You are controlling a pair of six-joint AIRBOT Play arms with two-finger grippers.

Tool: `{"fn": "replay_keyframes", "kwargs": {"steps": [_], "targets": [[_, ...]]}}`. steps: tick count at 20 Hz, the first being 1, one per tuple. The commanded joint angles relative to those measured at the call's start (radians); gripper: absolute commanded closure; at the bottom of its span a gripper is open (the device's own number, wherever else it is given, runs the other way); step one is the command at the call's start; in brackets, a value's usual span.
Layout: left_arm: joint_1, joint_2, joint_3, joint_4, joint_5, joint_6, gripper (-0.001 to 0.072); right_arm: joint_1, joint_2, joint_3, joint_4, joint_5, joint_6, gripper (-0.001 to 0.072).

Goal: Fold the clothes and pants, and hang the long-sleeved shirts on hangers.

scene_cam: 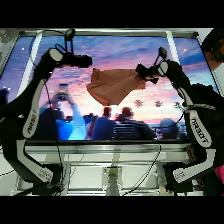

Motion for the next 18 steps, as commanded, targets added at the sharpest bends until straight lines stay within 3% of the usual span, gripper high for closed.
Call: {"fn": "replay_keyframes", "kwargs": {"steps": [1, 3, 8, 9, 10, 11, 15, 17, 18], "targets": [[0.039, 0.064, 0.0, -0.003, -0.169, -0.019, 0.0703, -0.093, -0.018, 0.0, -0.031, -0.013, 0.053, 0.0692], [0.039, 0.084, -0.003, -0.005, -0.198, -0.015, 0.0703, -0.12, -0.042, 0.0, -0.032, 0.025, 0.05, 0.0691], [0.02, 0.152, -0.099, -0.24, -0.223, 0.14, 0.0705, -0.116, -0.122, 0.0, -0.025, -0.011, 0.044, 0.0678], [0.014, 0.167, -0.13, -0.23, -0.227, 0.139, 0.0705, -0.117, -0.126, 0.0, -0.02, -0.018, 0.044, 0.0508], [0.014, 0.186, -0.167, -0.204, -0.235, 0.138, 0.0705, -0.12, -0.126, 0.002, -0.024, -0.019, 0.043, 0.0249], [0.014, 0.207, -0.212, -0.19, -0.238, 0.137, 0.0704, -0.124, -0.125, 0.013, -0.024, -0.004, 0.042, 0.01], [0.002, 0.336, -0.453, -0.192, -0.198, 0.136, 0.0705, -0.169, -0.12, 0.122, -0.029, 0.159, -0.09, 0.011], [-0.025, 0.428, -0.621, -0.196, -0.132, 0.135, 0.0705, -0.193, -0.12, 0.192, -0.008, 0.303, -0.19, 0.0331], [-0.04, 0.482, -0.723, -0.219, -0.091, 0.135, 0.0705, -0.202, -0.12, 0.215, 0.019, 0.357, -0.254, 0.0336]]}}
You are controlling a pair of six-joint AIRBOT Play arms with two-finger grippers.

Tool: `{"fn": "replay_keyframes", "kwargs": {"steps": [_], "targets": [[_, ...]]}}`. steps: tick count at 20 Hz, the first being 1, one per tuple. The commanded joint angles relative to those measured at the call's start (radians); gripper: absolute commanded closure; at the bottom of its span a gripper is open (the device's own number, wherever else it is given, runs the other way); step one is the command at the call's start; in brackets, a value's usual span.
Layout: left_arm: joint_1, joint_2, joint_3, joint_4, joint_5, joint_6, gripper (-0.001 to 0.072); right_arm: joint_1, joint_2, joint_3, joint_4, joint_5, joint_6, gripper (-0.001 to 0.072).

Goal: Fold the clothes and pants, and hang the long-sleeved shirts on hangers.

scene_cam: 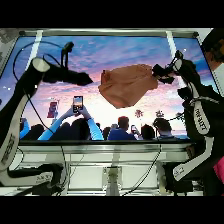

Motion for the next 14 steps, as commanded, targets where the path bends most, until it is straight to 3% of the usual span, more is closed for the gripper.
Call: {"fn": "replay_keyframes", "kwargs": {"steps": [1, 3, 4, 5, 7, 8, 9, 10, 14], "targets": [[-0.039, 0.166, -0.323, -0.09, 0.117, -0.006, 0.0705, -0.037, -0.001, 0.09, 0.102, 0.228, -0.233, 0.0336], [-0.056, 0.24, -0.526, -0.332, 0.178, -0.012, 0.0704, -0.048, -0.002, 0.094, 0.301, 0.312, -0.402, 0.0336], [-0.072, 0.263, -0.62, -0.489, 0.212, 0.029, 0.0704, -0.05, -0.003, 0.094, 0.409, 0.367, -0.496, 0.0335], [-0.093, 0.269, -0.685, -0.605, 0.219, 0.101, 0.0702, -0.05, -0.003, 0.094, 0.487, 0.426, -0.537, 0.0327], [-0.161, 0.251, -0.74, -0.724, 0.234, 0.167, 0.0691, -0.05, -0.003, 0.094, 0.591, 0.518, -0.603, 0.0292], [-0.202, 0.235, -0.737, -0.741, 0.27, 0.169, 0.0559, -0.05, -0.003, 0.094, 0.608, 0.521, -0.605, 0.0267], [-0.247, 0.216, -0.735, -0.782, 0.336, 0.169, 0.0259, -0.05, -0.002, 0.094, 0.608, 0.504, -0.605, 0.0267], [-0.287, 0.194, -0.735, -0.833, 0.415, 0.17, 0.0158, -0.049, -0.002, 0.094, 0.608, 0.481, -0.605, 0.0267], [-0.364, 0.092, -0.698, -1.01, 0.49, 0.282, 0.0166, -0.049, -0.001, 0.094, 0.632, 0.428, -0.598, 0.0268]]}}
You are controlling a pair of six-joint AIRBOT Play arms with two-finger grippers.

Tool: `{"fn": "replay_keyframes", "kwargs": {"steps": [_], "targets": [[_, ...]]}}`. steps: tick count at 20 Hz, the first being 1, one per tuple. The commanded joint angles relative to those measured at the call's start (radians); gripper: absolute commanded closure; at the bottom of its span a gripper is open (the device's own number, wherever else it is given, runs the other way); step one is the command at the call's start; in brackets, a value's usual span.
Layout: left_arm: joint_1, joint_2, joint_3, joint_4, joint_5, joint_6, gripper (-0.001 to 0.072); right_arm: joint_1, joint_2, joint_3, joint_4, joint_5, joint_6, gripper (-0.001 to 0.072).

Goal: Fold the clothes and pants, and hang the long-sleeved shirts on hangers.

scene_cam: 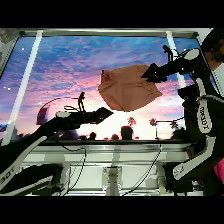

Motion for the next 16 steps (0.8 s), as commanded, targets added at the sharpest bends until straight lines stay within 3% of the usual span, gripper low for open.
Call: {"fn": "replay_keyframes", "kwargs": {"steps": [1, 8, 10, 16], "targets": [[-0.06, -0.087, 0.023, -0.19, 0.089, 0.104, 0.0171, 0.0, 0.001, 0.002, 0.058, 0.002, -0.022, 0.0267], [-0.032, -0.155, 0.058, -0.191, 0.22, 0.128, 0.0172, 0.0, 0.001, 0.001, 0.145, 0.001, -0.022, 0.0267], [-0.032, -0.174, 0.089, -0.19, 0.222, 0.128, 0.0244, 0.0, 0.001, 0.001, 0.156, 0.0, -0.023, 0.0267], [-0.032, -0.271, 0.188, -0.189, 0.184, 0.102, 0.0249, 0.0, 0.001, 0.001, 0.156, 0.001, -0.023, 0.0267]]}}
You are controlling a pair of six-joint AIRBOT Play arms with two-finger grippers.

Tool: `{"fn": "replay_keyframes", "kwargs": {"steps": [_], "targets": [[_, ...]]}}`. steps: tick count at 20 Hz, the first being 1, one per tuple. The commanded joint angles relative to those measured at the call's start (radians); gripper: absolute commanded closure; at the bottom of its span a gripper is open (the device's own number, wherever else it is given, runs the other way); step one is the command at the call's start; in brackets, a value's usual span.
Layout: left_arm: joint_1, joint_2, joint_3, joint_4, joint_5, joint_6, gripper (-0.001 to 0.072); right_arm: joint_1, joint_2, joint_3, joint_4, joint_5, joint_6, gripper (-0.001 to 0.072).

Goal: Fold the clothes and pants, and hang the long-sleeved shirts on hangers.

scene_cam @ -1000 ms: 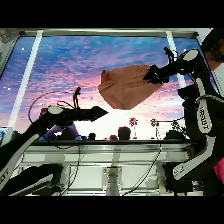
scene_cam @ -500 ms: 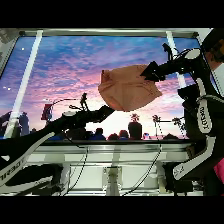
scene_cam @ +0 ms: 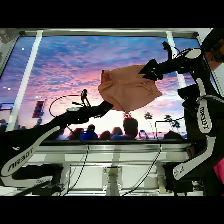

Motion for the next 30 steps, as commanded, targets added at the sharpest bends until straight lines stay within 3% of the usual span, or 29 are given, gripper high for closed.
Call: {"fn": "replay_keyframes", "kwargs": {"steps": [1, 2, 11, 12, 13, 14, 18, 22, 23, 24, 25, 27, 28, 29, 30], "targets": [[0.0, -0.049, 0.03, 0.0, -0.011, -0.022, 0.0305, 0.0, 0.001, 0.001, 0.007, 0.0, 0.0, 0.0267], [0.0, -0.06, 0.031, -0.001, -0.014, -0.022, 0.0367, 0.0, 0.001, 0.001, 0.008, -0.001, 0.0, 0.0267], [0.001, -0.109, 0.067, -0.002, -0.041, -0.055, 0.037, 0.0, 0.001, 0.001, 0.059, -0.007, 0.0, 0.0267], [0.001, -0.109, 0.067, -0.002, -0.044, -0.055, 0.039, 0.0, 0.001, 0.001, 0.059, -0.007, 0.0, 0.0267], [0.001, -0.109, 0.067, -0.001, -0.044, -0.055, 0.057, 0.0, 0.001, 0.001, 0.059, -0.007, 0.0, 0.0267], [0.0, -0.109, 0.068, -0.001, -0.045, -0.055, 0.0665, 0.0, 0.001, 0.001, 0.059, -0.007, 0.0, 0.0267], [0.005, -0.108, 0.069, -0.005, -0.064, -0.055, 0.0701, 0.0, 0.001, 0.001, 0.058, -0.007, 0.0, 0.0268], [0.051, -0.056, 0.072, 0.01, -0.078, 0.007, 0.0704, -0.001, 0.0, 0.001, 0.05, -0.01, 0.0, 0.0271], [0.079, -0.018, 0.072, 0.052, -0.074, 0.013, 0.0705, -0.001, 0.0, 0.001, 0.049, -0.018, 0.0, 0.0291], [0.111, 0.028, 0.072, 0.109, -0.074, 0.012, 0.0705, -0.001, 0.0, 0.001, 0.048, -0.031, 0.0, 0.0372], [0.147, 0.078, 0.072, 0.176, -0.072, 0.007, 0.0705, -0.001, -0.001, 0.001, 0.048, -0.038, 0.0, 0.0403], [0.228, 0.192, 0.072, 0.354, -0.034, -0.091, 0.0706, -0.001, -0.002, 0.001, 0.042, -0.043, 0.0, 0.0435], [0.265, 0.237, 0.072, 0.463, -0.024, -0.136, 0.0705, 0.0, -0.002, 0.0, 0.037, -0.044, -0.001, 0.0641], [0.306, 0.277, 0.072, 0.598, -0.032, -0.208, 0.0705, 0.002, -0.002, 0.001, 0.037, -0.047, 0.0, 0.0689], [0.341, 0.303, 0.072, 0.732, -0.054, -0.303, 0.0706, 0.005, -0.001, 0.001, 0.035, -0.052, -0.003, 0.0689]]}}
